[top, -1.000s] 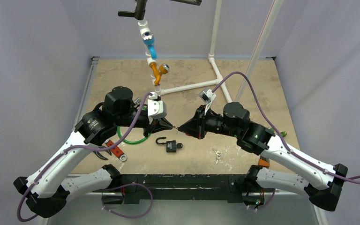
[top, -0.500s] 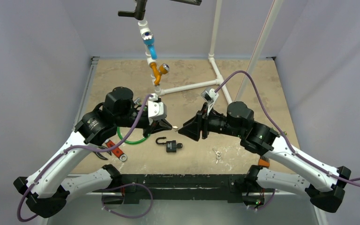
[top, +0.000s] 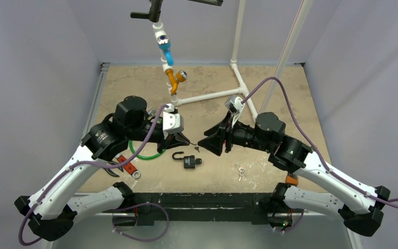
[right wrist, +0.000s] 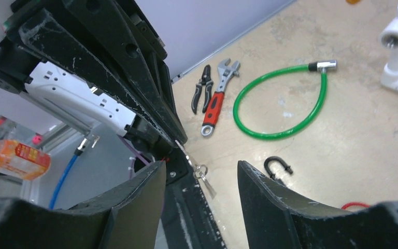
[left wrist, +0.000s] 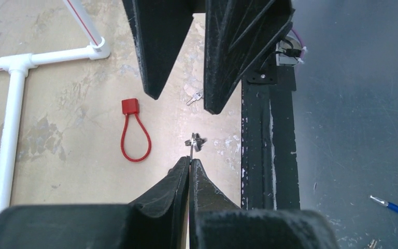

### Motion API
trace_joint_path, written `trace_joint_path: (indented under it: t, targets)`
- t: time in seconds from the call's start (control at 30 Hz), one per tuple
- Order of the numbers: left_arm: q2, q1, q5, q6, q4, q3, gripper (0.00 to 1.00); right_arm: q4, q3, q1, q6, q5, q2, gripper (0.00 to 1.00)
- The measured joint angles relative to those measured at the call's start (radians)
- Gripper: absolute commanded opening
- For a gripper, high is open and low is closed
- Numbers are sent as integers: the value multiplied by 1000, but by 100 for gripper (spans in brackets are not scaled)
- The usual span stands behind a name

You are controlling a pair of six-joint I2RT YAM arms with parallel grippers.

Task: Unlock with the key
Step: Pick up the key from the center of the board.

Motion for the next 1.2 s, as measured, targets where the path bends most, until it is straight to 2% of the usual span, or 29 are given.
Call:
trace_joint_path:
  t: [0.37,0.93,1.0,1.17,1.2]
  targets:
    - [14,0,97,-39,0,51,0,210,-109,0,-168,-155,-71,44]
    - [21,0,121,-65,6,51,0,253,-109,0,-192,-286,-6,34]
    - [21,0,122,-71,9,53,0,253,-109,0,-192,-286,5,27]
    - [21,0,124,-80,10,55,0,254,-109,0,-198,-285,26,0]
    - [21,0,124,-80,9,55,0,254,-109,0,-199,-285,28,0]
